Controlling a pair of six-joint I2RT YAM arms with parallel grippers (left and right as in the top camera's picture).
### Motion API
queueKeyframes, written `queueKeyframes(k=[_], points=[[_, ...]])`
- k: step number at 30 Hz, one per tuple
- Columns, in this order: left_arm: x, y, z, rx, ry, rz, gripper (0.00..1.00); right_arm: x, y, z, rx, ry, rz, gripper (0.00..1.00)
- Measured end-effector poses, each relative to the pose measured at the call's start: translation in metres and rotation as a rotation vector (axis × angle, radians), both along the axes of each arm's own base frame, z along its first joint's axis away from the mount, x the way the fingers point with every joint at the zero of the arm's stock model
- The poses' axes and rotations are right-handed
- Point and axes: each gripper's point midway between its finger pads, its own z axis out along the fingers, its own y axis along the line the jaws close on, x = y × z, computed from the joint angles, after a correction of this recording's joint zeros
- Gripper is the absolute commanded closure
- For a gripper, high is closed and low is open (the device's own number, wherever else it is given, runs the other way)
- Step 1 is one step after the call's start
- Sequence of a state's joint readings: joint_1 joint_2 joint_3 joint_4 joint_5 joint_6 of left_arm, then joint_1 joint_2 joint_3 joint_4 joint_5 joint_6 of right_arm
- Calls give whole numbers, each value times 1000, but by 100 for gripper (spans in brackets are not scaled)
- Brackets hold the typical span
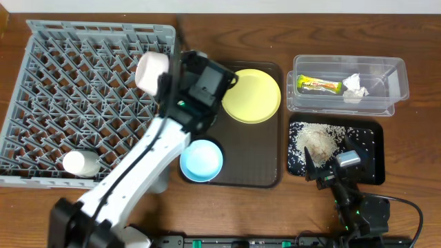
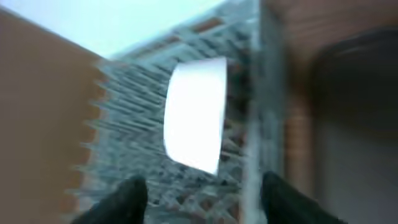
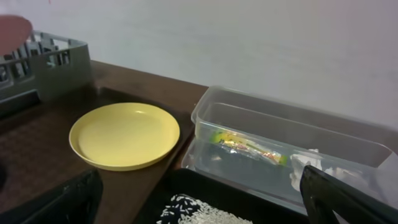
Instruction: Sort waste into correct bins and load items into the dishwasher
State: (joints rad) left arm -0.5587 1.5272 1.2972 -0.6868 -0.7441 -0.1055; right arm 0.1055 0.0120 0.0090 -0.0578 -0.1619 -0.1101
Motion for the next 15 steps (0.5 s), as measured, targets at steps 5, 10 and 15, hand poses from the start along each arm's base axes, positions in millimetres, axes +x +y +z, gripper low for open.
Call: queueKeyframes(k=[5, 10, 15], points=[[-3, 0, -10, -136, 31, 24, 42, 0, 0, 0, 0, 0, 0, 1], [-3, 0, -15, -184, 48, 36, 42, 0, 0, 0, 0, 0, 0, 1], [-2, 2, -17, -204, 54, 43, 39, 0, 0, 0, 0, 0, 0, 1]])
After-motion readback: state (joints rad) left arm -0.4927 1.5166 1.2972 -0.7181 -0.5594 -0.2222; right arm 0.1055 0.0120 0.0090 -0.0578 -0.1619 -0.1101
